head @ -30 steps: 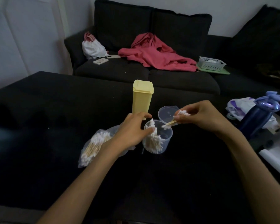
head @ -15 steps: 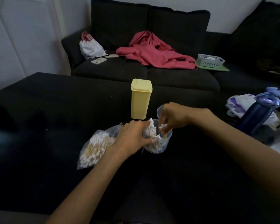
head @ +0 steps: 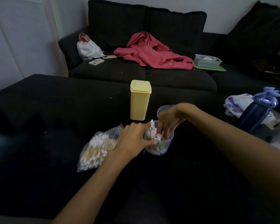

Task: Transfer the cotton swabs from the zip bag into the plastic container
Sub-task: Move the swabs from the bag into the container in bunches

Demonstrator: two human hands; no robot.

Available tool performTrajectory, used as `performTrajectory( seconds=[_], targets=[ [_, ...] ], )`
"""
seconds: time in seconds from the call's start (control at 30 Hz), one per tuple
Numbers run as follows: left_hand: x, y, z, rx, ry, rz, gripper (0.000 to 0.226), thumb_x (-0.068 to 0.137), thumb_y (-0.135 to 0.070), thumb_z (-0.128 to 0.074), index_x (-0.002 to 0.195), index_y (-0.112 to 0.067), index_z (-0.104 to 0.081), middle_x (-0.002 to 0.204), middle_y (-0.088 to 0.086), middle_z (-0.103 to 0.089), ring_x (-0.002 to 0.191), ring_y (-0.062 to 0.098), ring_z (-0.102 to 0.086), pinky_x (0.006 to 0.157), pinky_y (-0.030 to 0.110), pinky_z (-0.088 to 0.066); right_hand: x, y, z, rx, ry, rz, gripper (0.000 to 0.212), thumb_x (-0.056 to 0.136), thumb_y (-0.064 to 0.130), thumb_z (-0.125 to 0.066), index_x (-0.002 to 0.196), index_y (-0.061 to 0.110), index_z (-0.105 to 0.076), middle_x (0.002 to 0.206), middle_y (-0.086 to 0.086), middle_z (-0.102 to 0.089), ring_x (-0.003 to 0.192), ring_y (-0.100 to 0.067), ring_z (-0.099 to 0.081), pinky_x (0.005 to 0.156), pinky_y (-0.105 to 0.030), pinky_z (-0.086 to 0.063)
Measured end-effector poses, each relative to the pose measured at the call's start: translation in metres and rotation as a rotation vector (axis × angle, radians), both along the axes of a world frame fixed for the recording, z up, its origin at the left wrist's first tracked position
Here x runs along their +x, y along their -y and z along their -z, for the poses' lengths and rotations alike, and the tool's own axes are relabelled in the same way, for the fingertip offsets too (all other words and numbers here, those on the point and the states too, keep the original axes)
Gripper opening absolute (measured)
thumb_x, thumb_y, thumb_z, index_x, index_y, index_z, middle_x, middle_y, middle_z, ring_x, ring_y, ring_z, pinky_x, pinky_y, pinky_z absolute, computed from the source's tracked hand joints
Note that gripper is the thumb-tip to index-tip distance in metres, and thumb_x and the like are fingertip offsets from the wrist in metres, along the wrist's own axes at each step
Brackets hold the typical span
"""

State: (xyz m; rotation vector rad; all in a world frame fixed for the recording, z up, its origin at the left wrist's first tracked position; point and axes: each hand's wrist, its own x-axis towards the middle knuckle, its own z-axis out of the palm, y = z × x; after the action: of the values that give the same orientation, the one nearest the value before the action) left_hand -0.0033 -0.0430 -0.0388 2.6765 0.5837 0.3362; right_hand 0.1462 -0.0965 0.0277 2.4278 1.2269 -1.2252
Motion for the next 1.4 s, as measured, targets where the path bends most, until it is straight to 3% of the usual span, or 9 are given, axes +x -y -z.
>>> performTrajectory(
  seconds=[0.1, 0.2, 0.27, 0.4, 0.63, 0.87, 1.1, 1.3, 1.4],
  targets=[
    [-0.001, 0.003, -0.002, 0.029, -0.001, -0.002, 0.061, 0.084, -0.052, -0.062, 0.137, -0.028, -0.046, 0.122, 0.002, -0.063, 0.116, 0.022, -0.055, 0.094, 0.038, -0.041, 0.006, 0.003, -0.009, -0.048, -0.206, 0.128, 0.035, 0.088, -0.009, -0.051, 0.122, -0.001, -0.056, 0.1, -0.005, -0.064, 0.089, -0.012, -0.064, 0.073, -0.019, -0.057],
    [-0.001, 0.004, -0.003, 0.025, -0.003, -0.002, 0.06, 0.084, -0.052, -0.062, 0.137, -0.029, -0.046, 0.122, 0.002, -0.062, 0.117, 0.023, -0.054, 0.094, 0.039, -0.04, 0.011, 0.005, -0.013, -0.066, -0.31, 0.174, 0.033, 0.092, -0.006, -0.046, 0.124, -0.001, -0.053, 0.121, -0.014, -0.058, 0.105, -0.019, -0.06, 0.088, -0.026, -0.054],
    [-0.002, 0.004, -0.004, 0.02, -0.002, -0.002, 0.059, 0.084, -0.051, -0.062, 0.137, -0.029, -0.046, 0.122, 0.002, -0.063, 0.117, 0.024, -0.054, 0.094, 0.039, -0.04, 0.013, 0.007, -0.015, -0.059, -0.353, 0.186, 0.031, 0.093, -0.003, -0.046, 0.124, -0.001, -0.053, 0.126, -0.015, -0.056, 0.106, -0.019, -0.06, 0.087, -0.025, -0.054],
    [-0.002, 0.003, -0.003, 0.009, 0.006, 0.003, 0.059, 0.084, -0.052, -0.062, 0.137, -0.031, -0.046, 0.123, 0.001, -0.062, 0.117, 0.024, -0.054, 0.094, 0.039, -0.04, 0.015, 0.01, -0.016, -0.054, -0.426, 0.216, 0.026, 0.094, -0.001, -0.043, 0.115, 0.0, -0.059, 0.12, -0.014, -0.06, 0.104, -0.019, -0.061, 0.084, -0.024, -0.056],
    [0.0, 0.001, 0.0, 0.012, 0.01, 0.015, 0.06, 0.083, -0.052, -0.063, 0.138, -0.033, -0.045, 0.121, 0.002, -0.063, 0.115, 0.023, -0.056, 0.09, 0.037, -0.042, 0.014, 0.014, -0.001, 0.035, -0.292, 0.164, 0.022, 0.088, -0.001, -0.055, 0.109, 0.003, -0.062, 0.1, -0.006, -0.066, 0.085, -0.011, -0.067, 0.066, -0.015, -0.055],
    [-0.002, -0.002, 0.006, 0.038, 0.061, 0.011, 0.064, 0.082, -0.056, -0.062, 0.139, -0.036, -0.043, 0.118, -0.002, -0.065, 0.11, 0.018, -0.059, 0.084, 0.034, -0.044, 0.021, 0.023, -0.006, 0.051, -0.49, 0.315, 0.02, 0.094, 0.005, -0.049, 0.106, 0.001, -0.064, 0.1, -0.009, -0.069, 0.089, -0.014, -0.068, 0.077, -0.02, -0.057],
    [-0.003, -0.002, 0.008, 0.047, 0.066, 0.018, 0.067, 0.082, -0.057, -0.061, 0.142, -0.035, -0.04, 0.12, -0.002, -0.065, 0.112, 0.017, -0.058, 0.085, 0.033, -0.043, 0.018, 0.029, 0.011, 0.181, -0.401, 0.338, 0.01, 0.086, 0.005, -0.06, 0.092, 0.005, -0.068, 0.091, -0.008, -0.069, 0.074, -0.01, -0.068, 0.061, -0.014, -0.054],
    [-0.005, 0.0, 0.007, 0.071, 0.218, 0.048, 0.057, 0.077, -0.049, -0.071, 0.129, -0.033, -0.054, 0.126, -0.012, -0.06, 0.119, 0.008, -0.051, 0.086, 0.024, -0.04, 0.015, 0.03, 0.006, 0.204, -0.396, 0.358, 0.015, 0.088, 0.004, -0.058, 0.1, 0.001, -0.066, 0.095, -0.01, -0.069, 0.08, -0.012, -0.068, 0.069, -0.017, -0.057],
    [-0.006, 0.001, 0.006, 0.104, 0.241, 0.099, 0.044, 0.079, -0.046, -0.07, 0.12, -0.035, -0.06, 0.122, -0.014, -0.062, 0.117, 0.005, -0.051, 0.091, 0.028, -0.045, 0.013, 0.032, -0.002, 0.228, -0.405, 0.403, 0.02, 0.088, 0.002, -0.056, 0.105, -0.001, -0.065, 0.099, -0.012, -0.069, 0.085, -0.016, -0.068, 0.07, -0.018, -0.058]
  ],
)
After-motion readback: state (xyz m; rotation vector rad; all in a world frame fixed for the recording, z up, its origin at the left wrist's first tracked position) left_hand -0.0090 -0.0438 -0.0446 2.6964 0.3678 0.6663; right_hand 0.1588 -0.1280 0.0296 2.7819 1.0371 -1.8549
